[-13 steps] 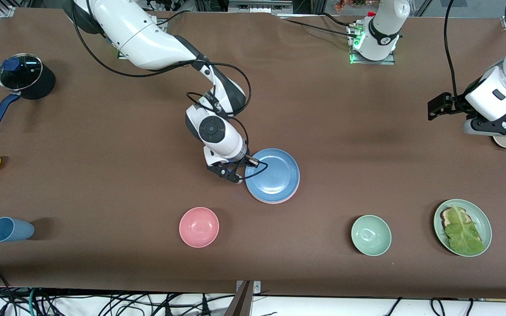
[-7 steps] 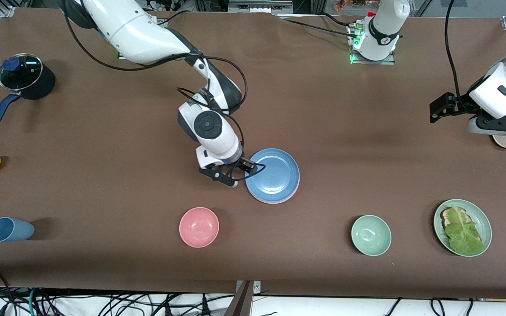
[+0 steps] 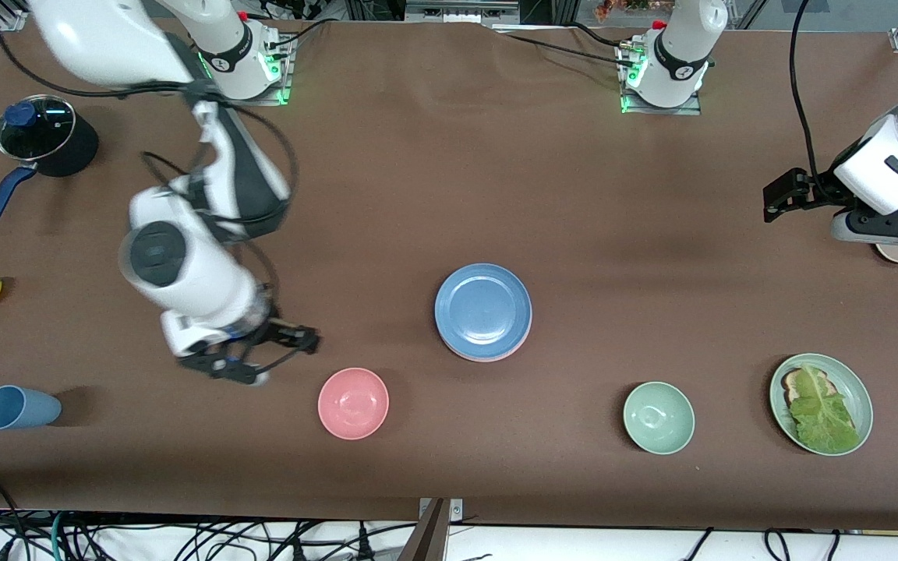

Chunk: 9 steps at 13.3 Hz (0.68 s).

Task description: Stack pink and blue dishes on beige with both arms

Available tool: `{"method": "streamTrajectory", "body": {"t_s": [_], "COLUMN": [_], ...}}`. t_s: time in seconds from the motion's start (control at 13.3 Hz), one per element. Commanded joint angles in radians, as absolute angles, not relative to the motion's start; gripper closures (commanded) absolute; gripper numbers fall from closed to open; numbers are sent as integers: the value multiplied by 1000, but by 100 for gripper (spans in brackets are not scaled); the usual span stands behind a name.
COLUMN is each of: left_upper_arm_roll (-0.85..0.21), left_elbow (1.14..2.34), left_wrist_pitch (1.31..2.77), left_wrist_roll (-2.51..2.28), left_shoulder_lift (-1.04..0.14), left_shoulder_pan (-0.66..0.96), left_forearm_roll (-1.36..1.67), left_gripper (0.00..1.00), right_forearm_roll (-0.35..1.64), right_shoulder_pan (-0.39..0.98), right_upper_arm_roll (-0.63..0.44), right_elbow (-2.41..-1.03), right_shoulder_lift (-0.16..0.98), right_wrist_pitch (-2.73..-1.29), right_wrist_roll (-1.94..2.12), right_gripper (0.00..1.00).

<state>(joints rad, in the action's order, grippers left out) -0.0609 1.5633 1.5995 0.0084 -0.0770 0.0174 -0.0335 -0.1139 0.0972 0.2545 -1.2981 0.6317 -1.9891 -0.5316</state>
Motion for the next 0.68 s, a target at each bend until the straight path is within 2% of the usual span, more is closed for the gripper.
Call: {"method": "streamTrajectory", "body": {"t_s": [0.0,0.23,0.45,0.6], "left_upper_arm_roll": [-54,-52,-51,-51], "left_elbow": [1531,1531,1531,1531], "left_wrist_pitch": [1600,1611,1611,1611], "left_wrist_roll": [23,23,23,25], "left_shoulder_lift": [-95,-106,-106,-106], "left_shoulder_pan": [15,14,14,14], "left_forearm_roll": [-29,-29,-29,-28], "left_gripper": [0,0,0,0], "right_forearm_roll": [-80,-31,47,48], "right_shoulder_pan": [14,-55,-37,105], "right_upper_arm_roll": [268,261,138,-31], "right_elbow": [-1319,-1327,-1549,-1585], "right_shoulder_lift": [523,421,197,131], "right_wrist_pitch": [-1829,-1669,-1683,-1655], "right_wrist_roll": [-323,-239,-210,-170], "right_gripper": [0,0,0,0]}}
